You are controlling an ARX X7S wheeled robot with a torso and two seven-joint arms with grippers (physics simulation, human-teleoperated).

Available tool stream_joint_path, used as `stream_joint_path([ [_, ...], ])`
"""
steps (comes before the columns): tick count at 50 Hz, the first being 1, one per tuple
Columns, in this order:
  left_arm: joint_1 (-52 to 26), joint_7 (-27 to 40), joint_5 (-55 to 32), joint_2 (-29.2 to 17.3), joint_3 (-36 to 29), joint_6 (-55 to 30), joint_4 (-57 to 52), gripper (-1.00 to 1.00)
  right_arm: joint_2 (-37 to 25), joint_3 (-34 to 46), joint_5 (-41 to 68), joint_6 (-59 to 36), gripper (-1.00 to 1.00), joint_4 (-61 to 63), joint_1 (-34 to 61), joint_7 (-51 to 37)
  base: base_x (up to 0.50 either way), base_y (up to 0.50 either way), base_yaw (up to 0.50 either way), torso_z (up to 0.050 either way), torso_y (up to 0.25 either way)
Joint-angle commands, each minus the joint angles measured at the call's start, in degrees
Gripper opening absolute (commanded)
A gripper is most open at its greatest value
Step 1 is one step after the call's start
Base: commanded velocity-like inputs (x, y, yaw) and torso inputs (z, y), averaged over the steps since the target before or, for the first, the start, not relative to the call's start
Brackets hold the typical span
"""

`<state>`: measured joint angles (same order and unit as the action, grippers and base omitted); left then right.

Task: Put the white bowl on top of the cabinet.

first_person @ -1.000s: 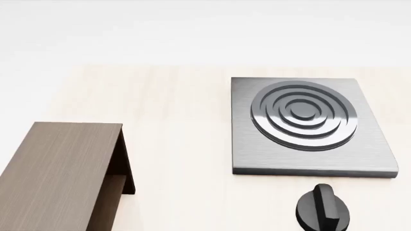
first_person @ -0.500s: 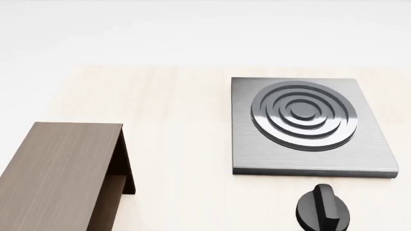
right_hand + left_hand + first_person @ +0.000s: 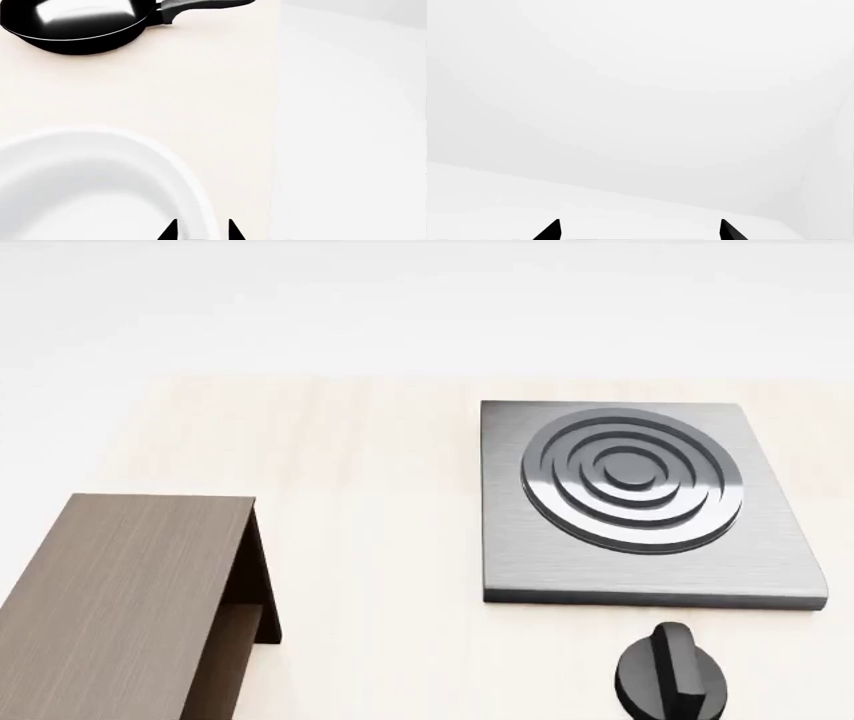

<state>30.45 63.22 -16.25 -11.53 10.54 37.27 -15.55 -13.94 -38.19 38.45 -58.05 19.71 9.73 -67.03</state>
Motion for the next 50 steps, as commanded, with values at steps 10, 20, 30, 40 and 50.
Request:
stream_joint_path([
  [10, 0.1, -0.2, -0.6, -0.1, -0.1, 0.6, 0.3, 1.0, 1.7, -3.3, 15.4, -7.5, -1.0, 12.0, -1.2, -4.4, 0.0, 0.0, 0.0, 0.0, 0.0],
  [20, 0.1, -0.1, -0.6, -0.1, -0.1, 0.7, 0.3, 1.0, 0.2, -10.0, 30.2, -15.4, -1.0, 24.4, 2.3, -12.6, 0.0, 0.0, 0.0, 0.0, 0.0],
  [30, -0.1, -0.2, -0.7, -0.1, -0.2, 0.9, 0.6, 1.0, -2.5, -17.8, 48.7, -20.2, -1.0, 31.1, 6.2, -22.9, 0.0, 0.0, 0.0, 0.0, 0.0],
  [40, -0.1, -0.2, -0.7, -0.1, -0.2, 0.9, 0.6, 1.0, -5.3, -18.6, 52.5, -14.5, -1.0, 34.7, 2.8, -23.0, 0.0, 0.0, 0.0, 0.0, 0.0],
  [50, -0.2, -0.3, -0.9, -0.2, -0.3, 1.1, 0.8, 1.0, -13.3, -13.9, 52.1, 0.8, -1.0, 38.7, -6.5, -23.0, 0.0, 0.0, 0.0, 0.0, 0.0],
])
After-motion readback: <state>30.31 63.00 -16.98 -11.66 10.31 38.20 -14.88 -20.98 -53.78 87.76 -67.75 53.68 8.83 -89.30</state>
